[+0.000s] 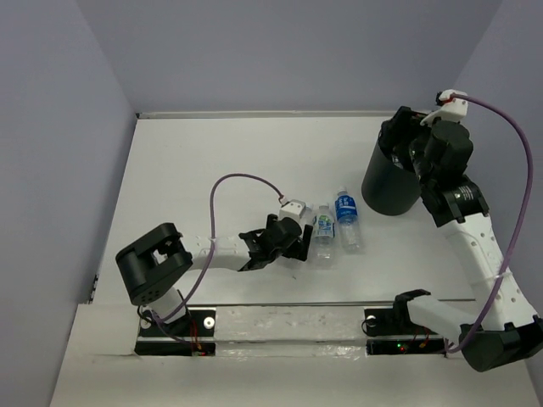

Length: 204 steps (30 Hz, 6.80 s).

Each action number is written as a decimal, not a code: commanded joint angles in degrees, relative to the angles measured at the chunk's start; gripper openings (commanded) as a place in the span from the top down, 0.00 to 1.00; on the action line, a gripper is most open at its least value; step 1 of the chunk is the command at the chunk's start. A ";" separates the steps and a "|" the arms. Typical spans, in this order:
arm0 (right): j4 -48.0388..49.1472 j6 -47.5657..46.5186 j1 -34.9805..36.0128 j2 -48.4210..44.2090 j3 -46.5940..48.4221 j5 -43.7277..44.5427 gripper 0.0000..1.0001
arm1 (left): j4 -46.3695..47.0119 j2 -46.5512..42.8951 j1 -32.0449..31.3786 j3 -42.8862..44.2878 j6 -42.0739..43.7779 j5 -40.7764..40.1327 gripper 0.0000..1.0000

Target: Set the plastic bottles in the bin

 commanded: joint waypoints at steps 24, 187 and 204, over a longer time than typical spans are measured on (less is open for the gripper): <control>12.84 17.30 30.00 12.26 -9.38 -24.44 0.00 | -1.71 -35.31 -0.38 -9.34 1.04 -11.83 0.43; 2.91 -9.56 9.36 6.20 13.99 19.75 0.82 | 1.99 -38.75 -9.87 -9.35 -0.10 -15.61 0.01; 6.33 -18.38 0.21 18.23 11.37 25.30 0.77 | -22.34 -51.31 -9.87 3.12 3.15 -12.35 0.01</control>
